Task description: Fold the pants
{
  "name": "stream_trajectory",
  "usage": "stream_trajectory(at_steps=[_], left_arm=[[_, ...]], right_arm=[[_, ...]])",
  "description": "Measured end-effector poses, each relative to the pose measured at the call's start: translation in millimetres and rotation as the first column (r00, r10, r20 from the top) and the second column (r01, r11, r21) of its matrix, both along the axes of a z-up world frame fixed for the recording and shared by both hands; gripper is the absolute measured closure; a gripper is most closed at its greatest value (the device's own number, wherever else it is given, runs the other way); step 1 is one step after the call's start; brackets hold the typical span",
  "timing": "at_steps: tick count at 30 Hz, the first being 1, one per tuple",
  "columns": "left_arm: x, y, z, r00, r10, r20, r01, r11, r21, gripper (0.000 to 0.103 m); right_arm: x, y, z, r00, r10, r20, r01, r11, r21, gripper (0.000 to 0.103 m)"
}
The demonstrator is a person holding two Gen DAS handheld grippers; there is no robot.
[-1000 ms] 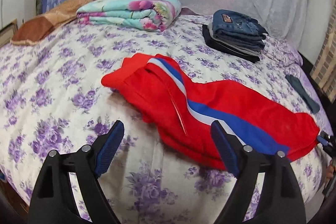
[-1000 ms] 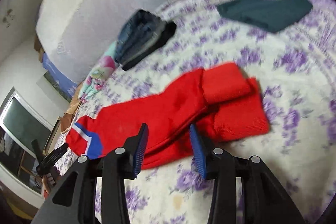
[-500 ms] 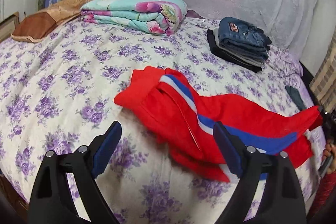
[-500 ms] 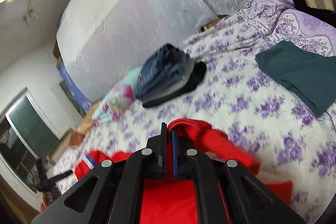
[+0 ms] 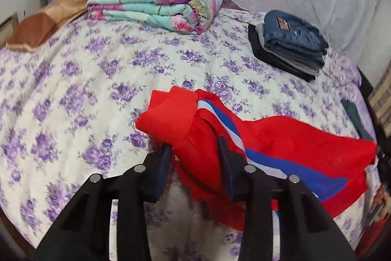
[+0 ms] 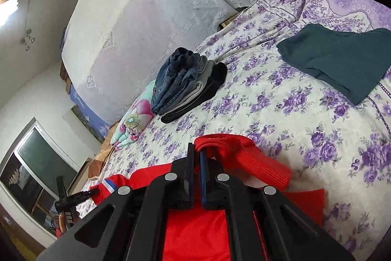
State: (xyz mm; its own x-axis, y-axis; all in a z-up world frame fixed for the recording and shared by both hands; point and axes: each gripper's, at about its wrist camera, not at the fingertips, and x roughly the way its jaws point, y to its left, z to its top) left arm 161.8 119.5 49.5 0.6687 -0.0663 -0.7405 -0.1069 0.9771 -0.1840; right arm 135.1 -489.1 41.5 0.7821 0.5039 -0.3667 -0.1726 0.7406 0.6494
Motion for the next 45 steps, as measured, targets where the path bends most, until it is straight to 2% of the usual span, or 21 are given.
stream_trajectory(at_steps=[4,9,12,13,14,15,16,18,19,22,24,26,29,32,35,37,38,39,40,42,45], left_arm=[[11.6,1.7,13.0,0.999,0.003,0.054,-0.002,0.999,-0.036,0.071],[82.7,-15.4,47.2,0.994,-0.011,0.105,0.017,0.998,-0.060,0.079],[138.1,-17.6,49.1,0.988,0.093,0.121,-0.095,0.995,0.009,0.079],[149.6,-14.8,45.4,0.987,0.123,0.107,-0.126,0.992,0.022,0.072],[167.9,-9.8,35.5,0.986,0.156,0.060,-0.158,0.987,0.032,0.051],[181.0,-3.5,23.6,0.985,0.175,-0.009,-0.174,0.984,0.030,0.040],[186.4,5.6,11.0,0.981,0.180,-0.074,-0.182,0.983,-0.012,0.038],[172.3,20.7,-0.5,0.990,0.112,-0.091,-0.125,0.982,-0.144,0.038],[163.8,24.0,-0.7,0.992,0.090,-0.085,-0.103,0.982,-0.159,0.038],[117.1,34.4,2.2,0.995,0.064,-0.071,-0.069,0.995,-0.067,0.028],[88.4,44.2,2.7,0.995,0.072,-0.070,-0.075,0.997,-0.036,0.025],[59.3,60.2,-2.6,0.994,0.067,-0.082,-0.073,0.995,-0.070,0.024],[23.2,76.1,-24.7,0.990,0.029,-0.136,-0.059,0.975,-0.214,0.024],[19.4,65.6,-41.8,0.986,-0.051,-0.157,-0.005,0.941,-0.339,0.024],[33.1,43.6,-50.5,0.985,-0.099,-0.140,0.038,0.921,-0.387,0.018],[43.0,35.2,-54.1,0.987,-0.047,-0.153,-0.015,0.924,-0.382,0.015],[43.2,34.7,-52.4,0.990,-0.023,-0.141,-0.033,0.921,-0.388,0.018],[42.9,36.9,-48.6,0.993,-0.006,-0.122,-0.044,0.914,-0.403,0.029],[39.7,41.1,-43.6,0.995,0.008,-0.097,-0.049,0.903,-0.427,0.063],[26.2,48.6,-31.5,0.998,0.046,-0.053,-0.064,0.907,-0.416,0.064],[5.3,46.4,-13.3,0.998,0.067,0.003,-0.062,0.952,-0.298,0.068]], right_arm=[[7.9,2.7,-0.8,1.000,0.000,-0.003,0.000,1.000,0.001,0.099],[66.8,3.0,25.9,1.000,-0.026,-0.002,0.026,1.000,-0.013,0.099],[122.4,-4.9,31.0,0.991,-0.133,-0.022,0.131,0.990,-0.055,0.099],[135.2,-8.4,26.6,0.985,-0.165,-0.042,0.162,0.985,-0.063,0.096],[151.3,-13.8,15.5,0.976,-0.200,-0.083,0.195,0.979,-0.059,0.093],[159.7,-17.8,5.2,0.966,-0.226,-0.127,0.221,0.974,-0.048,0.090],[161.1,-23.6,-7.9,0.956,-0.244,-0.162,0.247,0.969,0.002,0.086],[150.1,-28.1,-21.3,0.962,-0.232,-0.145,0.246,0.965,0.088,0.072],[144.6,-27.0,-23.6,0.965,-0.228,-0.131,0.240,0.967,0.085,0.061],[125.9,-15.8,-23.9,0.971,-0.224,-0.085,0.222,0.975,-0.034,0.059],[120.7,-15.3,-23.9,0.977,-0.196,-0.086,0.196,0.981,-0.013,0.058],[114.8,-15.4,-23.6,0.980,-0.184,-0.076,0.187,0.982,0.032,0.051],[109.6,-15.0,-24.1,0.978,-0.195,-0.073,0.199,0.979,0.050,0.047],[106.5,-14.0,-28.3,0.977,-0.193,-0.085,0.199,0.978,0.069,0.047],[95.9,-12.0,-28.0,0.977,-0.198,-0.077,0.205,0.975,0.083,0.047],[82.7,-11.0,-23.2,0.977,-0.204,-0.057,0.209,0.975,0.079,0.047],[72.3,-10.2,-18.2,0.978,-0.204,-0.038,0.206,0.976,0.067,0.047],[60.7,-9.7,-12.8,0.979,-0.201,-0.017,0.201,0.978,0.051,0.047],[44.1,-8.9,-5.8,0.982,-0.191,0.006,0.190,0.981,0.028,0.047],[16.0,-8.3,2.9,0.986,-0.163,0.020,0.164,0.986,-0.024,0.042],[-30.6,-11.2,8.1,0.992,-0.122,-0.018,0.119,0.986,-0.114,0.039]])
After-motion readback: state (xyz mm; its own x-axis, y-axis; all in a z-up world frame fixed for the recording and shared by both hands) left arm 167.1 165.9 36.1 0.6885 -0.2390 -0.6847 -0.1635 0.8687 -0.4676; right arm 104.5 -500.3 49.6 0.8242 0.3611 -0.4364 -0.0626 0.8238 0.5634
